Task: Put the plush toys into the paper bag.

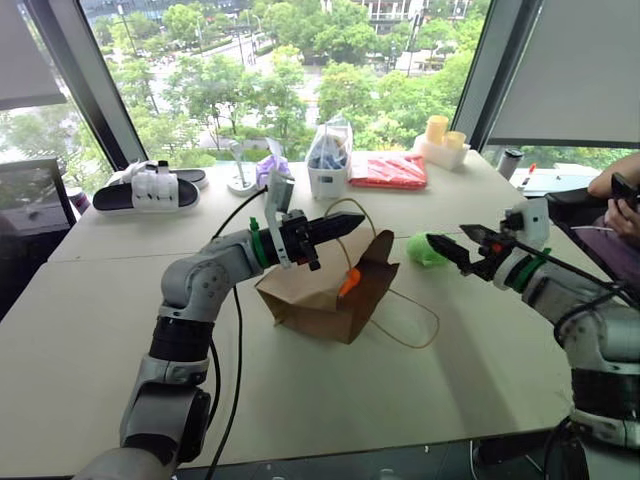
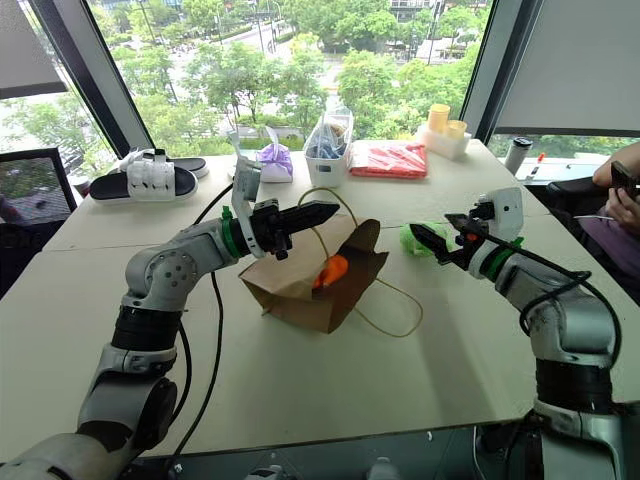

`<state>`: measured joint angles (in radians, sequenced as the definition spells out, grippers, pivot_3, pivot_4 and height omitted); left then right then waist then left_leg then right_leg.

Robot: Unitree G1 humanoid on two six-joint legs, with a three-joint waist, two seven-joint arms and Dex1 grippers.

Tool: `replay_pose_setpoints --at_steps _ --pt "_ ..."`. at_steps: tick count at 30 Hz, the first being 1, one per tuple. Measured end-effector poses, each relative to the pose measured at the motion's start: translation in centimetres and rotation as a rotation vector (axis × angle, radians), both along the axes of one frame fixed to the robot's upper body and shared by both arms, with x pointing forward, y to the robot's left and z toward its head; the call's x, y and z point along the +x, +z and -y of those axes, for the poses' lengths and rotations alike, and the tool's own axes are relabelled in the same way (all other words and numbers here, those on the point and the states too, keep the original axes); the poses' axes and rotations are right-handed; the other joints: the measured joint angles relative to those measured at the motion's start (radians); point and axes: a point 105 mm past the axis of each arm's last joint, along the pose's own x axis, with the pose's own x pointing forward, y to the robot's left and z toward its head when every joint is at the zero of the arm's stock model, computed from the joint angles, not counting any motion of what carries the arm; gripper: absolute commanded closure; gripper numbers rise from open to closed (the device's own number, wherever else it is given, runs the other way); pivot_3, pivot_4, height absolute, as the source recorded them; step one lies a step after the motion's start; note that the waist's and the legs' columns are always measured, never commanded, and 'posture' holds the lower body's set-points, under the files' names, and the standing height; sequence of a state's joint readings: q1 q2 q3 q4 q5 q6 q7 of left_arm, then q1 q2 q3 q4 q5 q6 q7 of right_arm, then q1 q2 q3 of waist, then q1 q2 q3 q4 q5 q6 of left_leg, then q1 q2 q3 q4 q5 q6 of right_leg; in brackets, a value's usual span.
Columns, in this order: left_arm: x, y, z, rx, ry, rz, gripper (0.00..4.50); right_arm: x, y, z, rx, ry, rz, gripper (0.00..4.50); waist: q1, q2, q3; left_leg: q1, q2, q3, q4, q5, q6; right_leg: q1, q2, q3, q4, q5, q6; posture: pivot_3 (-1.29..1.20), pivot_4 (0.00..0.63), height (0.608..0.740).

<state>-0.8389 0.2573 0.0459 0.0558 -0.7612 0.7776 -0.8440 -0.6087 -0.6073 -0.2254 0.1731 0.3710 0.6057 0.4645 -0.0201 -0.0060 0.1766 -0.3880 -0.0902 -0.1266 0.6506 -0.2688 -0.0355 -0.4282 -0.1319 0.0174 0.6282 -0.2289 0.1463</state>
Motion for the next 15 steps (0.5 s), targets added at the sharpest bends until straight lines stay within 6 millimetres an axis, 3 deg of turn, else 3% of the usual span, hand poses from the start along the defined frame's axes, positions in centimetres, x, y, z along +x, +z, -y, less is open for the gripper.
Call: replay_pose_setpoints --at_steps 6,7,9,15 --pt "0.0 -0.4 0.1 0.023 0.019 0.012 4.5 5.4 -3.5 -0.2 -0.088 -0.141 -0.123 0.02 -0.002 0.0 0.0 -0.001 0.0 0.001 -0.002 0.003 -0.005 -0.001 0.0 0.001 -0.001 0.0 0.0 0.0 0.15 0.74" --pt "-0.1 -0.5 0.3 0.034 0.019 0.022 4.5 5.9 -4.1 0.0 -0.083 -0.163 -0.149 0.26 0.0 0.0 0.0 -0.001 0.0 0.001 -0.002 0.003 -0.006 -0.001 0.0 0.001 -0.002 0.0 0.0 0.0 0.15 0.74" --pt "-0.1 -0.7 0.3 0.039 0.028 0.023 4.5 6.4 -5.1 -0.4 -0.088 -0.175 -0.187 0.91 0.001 0.0 0.0 -0.001 0.0 0.0 -0.002 0.003 -0.006 -0.001 0.0 0.001 -0.002 0.0 0.0 0.0 0.15 0.74" --pt "0.0 -1.1 -0.4 0.052 0.073 0.019 4.5 6.7 -5.5 -0.2 -0.15 -0.181 -0.194 3.92 0.001 0.0 0.0 -0.001 0.0 0.0 -0.002 0.003 -0.006 -0.001 0.0 0.001 -0.002 0.0 0.0 0.0 0.15 0.74"
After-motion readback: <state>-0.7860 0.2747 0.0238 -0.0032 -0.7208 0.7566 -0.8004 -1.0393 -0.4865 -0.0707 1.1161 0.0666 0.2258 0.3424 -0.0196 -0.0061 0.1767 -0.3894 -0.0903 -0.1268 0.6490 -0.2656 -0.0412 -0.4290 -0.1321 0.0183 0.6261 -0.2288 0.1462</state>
